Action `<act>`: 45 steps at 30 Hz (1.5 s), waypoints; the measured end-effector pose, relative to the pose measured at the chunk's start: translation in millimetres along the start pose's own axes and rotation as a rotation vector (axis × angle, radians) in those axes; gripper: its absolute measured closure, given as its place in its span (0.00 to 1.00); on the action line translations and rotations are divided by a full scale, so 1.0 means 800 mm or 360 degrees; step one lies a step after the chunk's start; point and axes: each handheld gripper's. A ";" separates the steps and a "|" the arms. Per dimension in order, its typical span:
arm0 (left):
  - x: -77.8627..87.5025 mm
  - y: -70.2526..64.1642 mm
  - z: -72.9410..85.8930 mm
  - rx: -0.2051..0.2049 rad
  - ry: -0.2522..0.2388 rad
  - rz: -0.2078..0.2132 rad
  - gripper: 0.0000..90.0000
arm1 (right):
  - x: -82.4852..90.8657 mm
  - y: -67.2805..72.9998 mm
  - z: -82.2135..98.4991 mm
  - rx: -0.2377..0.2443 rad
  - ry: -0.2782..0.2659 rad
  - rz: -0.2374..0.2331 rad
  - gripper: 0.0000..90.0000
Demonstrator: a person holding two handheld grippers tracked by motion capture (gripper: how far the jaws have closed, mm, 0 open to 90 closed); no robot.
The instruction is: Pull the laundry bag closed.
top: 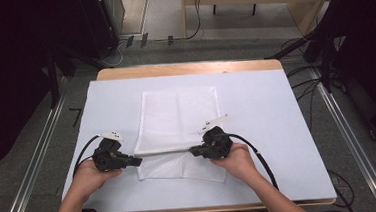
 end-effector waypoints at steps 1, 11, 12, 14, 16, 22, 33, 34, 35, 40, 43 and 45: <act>0.000 0.000 0.000 -0.0002 -0.0002 -0.0004 0.97 | 0.001 0.000 0.001 -0.0007 0.0004 -0.0002 0.98; 0.001 0.000 0.000 0.0002 -0.0020 0.0014 0.97 | 0.010 -0.004 0.006 -0.0019 0.0002 0.0018 0.98; 0.001 0.000 0.000 0.0009 -0.0022 0.0013 0.97 | 0.011 -0.004 0.006 -0.0018 0.0003 0.0018 0.98; 0.001 0.000 0.000 0.0008 -0.0022 0.0020 0.97 | 0.012 -0.005 0.008 -0.0023 0.0011 0.0015 0.98; 0.001 0.001 0.000 0.0013 -0.0015 0.0032 0.97 | 0.012 -0.004 0.009 -0.0016 0.0013 0.0021 0.98; 0.001 0.001 0.000 0.0008 -0.0006 0.0030 0.97 | 0.016 -0.004 0.011 -0.0009 0.0015 0.0021 0.98; 0.001 0.001 0.000 0.0006 0.0000 0.0032 0.97 | 0.029 -0.013 0.024 -0.0042 0.0011 0.0038 0.98; 0.000 0.001 0.000 0.0006 -0.0001 0.0036 0.97 | 0.030 -0.015 0.026 -0.0053 0.0010 0.0037 0.98; 0.000 0.001 0.000 0.0007 0.0001 0.0034 0.97 | 0.031 -0.016 0.027 -0.0066 0.0014 0.0043 0.98; 0.000 0.001 0.000 0.0008 0.0003 0.0031 0.97 | 0.036 -0.021 0.031 -0.0082 0.0015 0.0053 0.98; 0.000 0.001 0.000 0.0012 0.0005 0.0036 0.97 | 0.039 -0.025 0.034 -0.0090 0.0014 0.0060 0.98; 0.000 0.001 0.000 0.0013 0.0006 0.0034 0.97 | 0.042 -0.027 0.036 -0.0096 0.0020 0.0065 0.98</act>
Point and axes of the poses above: each handheld gripper's, and its own axes: x roughly backward along the jaws, z roughly out of its underside, y roughly to its left, and after that the axes turned 9 degrees about -x, right-handed
